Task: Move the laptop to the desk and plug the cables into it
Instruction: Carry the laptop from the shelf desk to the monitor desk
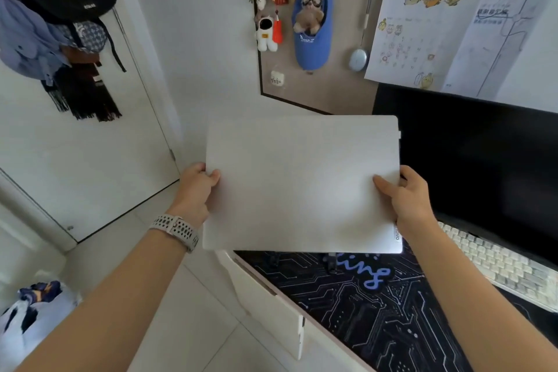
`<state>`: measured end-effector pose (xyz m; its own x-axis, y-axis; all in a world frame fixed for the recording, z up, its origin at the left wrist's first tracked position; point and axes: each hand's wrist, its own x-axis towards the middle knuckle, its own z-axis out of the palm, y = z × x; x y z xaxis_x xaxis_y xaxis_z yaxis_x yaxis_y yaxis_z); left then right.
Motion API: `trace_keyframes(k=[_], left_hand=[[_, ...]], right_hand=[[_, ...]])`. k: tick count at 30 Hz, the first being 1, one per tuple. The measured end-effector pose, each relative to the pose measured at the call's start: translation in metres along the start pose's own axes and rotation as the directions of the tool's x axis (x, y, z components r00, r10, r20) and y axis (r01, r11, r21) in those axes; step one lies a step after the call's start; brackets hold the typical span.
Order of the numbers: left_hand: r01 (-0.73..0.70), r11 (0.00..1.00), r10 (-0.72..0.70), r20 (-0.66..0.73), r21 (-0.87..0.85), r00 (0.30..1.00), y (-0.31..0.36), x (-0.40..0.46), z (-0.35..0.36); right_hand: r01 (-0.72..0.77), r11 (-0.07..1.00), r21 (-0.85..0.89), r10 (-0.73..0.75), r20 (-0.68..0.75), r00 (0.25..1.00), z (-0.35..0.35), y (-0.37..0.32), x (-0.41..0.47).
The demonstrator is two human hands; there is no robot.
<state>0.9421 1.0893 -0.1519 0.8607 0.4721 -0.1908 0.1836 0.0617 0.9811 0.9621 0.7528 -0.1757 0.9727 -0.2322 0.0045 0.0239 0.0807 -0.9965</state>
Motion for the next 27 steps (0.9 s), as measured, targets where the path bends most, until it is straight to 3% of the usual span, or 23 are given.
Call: trace_keyframes(k=[11,19,27], left_hand=[[0.066,0.997,-0.068,0.079,0.037,0.995,-0.016,0.097,0.059],[0.143,0.985,-0.161,0.193,0.100,0.968,-0.039,0.149,0.071],[0.193,0.972,-0.218,0.207,0.133,0.954,-0.073,0.171,0.072]], right_hand=[[-0.071,0.997,-0.016,0.069,-0.097,0.993,0.007,0.028,0.072],[-0.132,0.990,-0.050,0.119,-0.204,0.972,0.020,0.057,0.083],[-0.159,0.983,-0.092,0.134,-0.235,0.963,0.022,0.095,0.084]])
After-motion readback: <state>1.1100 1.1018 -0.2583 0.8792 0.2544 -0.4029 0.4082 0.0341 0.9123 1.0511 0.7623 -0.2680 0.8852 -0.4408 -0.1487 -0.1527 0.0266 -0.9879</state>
